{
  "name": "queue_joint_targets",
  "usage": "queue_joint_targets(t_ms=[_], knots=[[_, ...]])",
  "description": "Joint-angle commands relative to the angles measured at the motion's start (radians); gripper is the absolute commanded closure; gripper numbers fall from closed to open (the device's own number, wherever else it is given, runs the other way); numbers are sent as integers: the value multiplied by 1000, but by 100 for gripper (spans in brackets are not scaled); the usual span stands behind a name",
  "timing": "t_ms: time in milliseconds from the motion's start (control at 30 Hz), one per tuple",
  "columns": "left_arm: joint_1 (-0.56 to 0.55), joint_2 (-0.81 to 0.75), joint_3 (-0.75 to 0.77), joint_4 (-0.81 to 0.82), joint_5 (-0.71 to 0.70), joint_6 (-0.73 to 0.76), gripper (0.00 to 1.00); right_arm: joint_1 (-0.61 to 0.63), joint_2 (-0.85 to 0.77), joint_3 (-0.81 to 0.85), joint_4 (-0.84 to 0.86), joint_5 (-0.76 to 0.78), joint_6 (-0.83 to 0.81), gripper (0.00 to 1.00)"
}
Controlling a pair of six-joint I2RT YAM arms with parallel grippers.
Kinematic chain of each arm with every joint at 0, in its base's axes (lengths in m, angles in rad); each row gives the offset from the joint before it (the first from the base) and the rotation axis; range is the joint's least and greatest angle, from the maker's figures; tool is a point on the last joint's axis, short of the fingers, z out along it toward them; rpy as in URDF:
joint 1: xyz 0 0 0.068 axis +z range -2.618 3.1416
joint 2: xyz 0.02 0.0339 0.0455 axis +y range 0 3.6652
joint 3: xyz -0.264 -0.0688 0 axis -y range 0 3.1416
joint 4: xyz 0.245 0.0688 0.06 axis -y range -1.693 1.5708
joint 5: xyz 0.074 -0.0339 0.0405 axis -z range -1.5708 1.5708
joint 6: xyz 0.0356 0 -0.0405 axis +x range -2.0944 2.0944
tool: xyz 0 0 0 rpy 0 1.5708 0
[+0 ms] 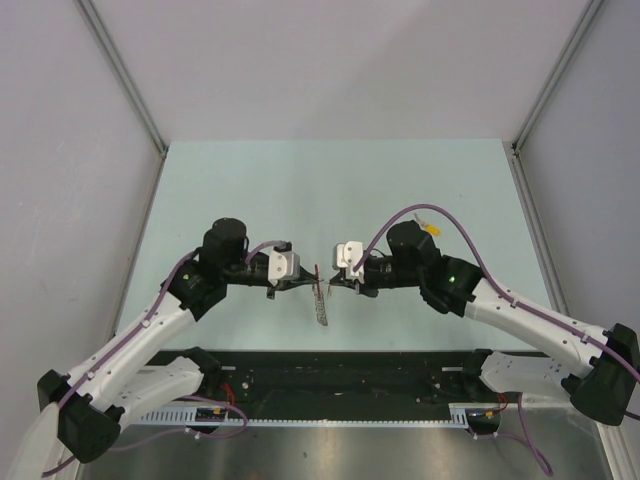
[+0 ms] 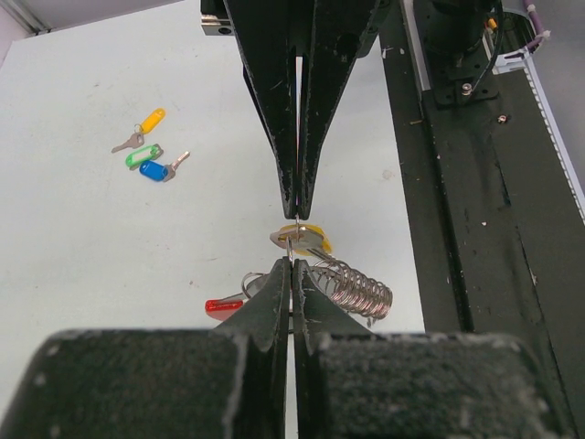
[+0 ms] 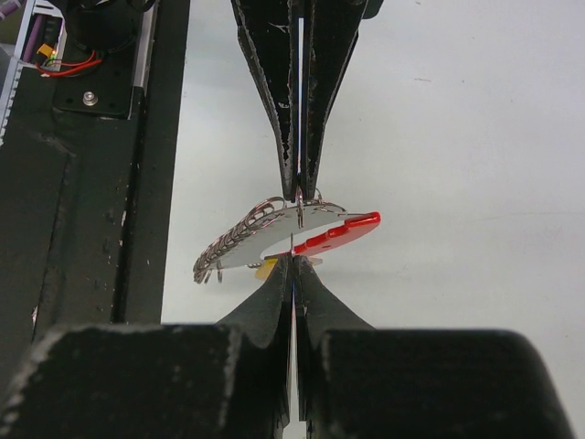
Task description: Put the keys on the keyring
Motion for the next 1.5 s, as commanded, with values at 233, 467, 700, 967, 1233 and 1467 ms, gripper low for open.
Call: queue_joint_targets(t_ms=[233, 467, 700, 967, 1233, 1467], knots=[[-11, -7, 3, 20, 49, 46, 100, 16, 1, 49, 23, 37, -11, 100], [-11, -5, 5, 20, 43, 45, 100, 19, 1, 51, 22, 64, -9, 100], [-13, -2, 6, 20, 43, 42, 100, 25, -5, 49, 23, 43, -12, 100], [-13, 3, 6, 19, 41, 42, 100, 33, -7, 49, 26, 31, -17, 100], [-13, 6, 6, 17, 43, 40, 100, 34, -10, 49, 28, 35, -17, 100], [-15, 4, 8, 17, 34, 40, 100, 36, -7, 49, 23, 58, -17, 100]])
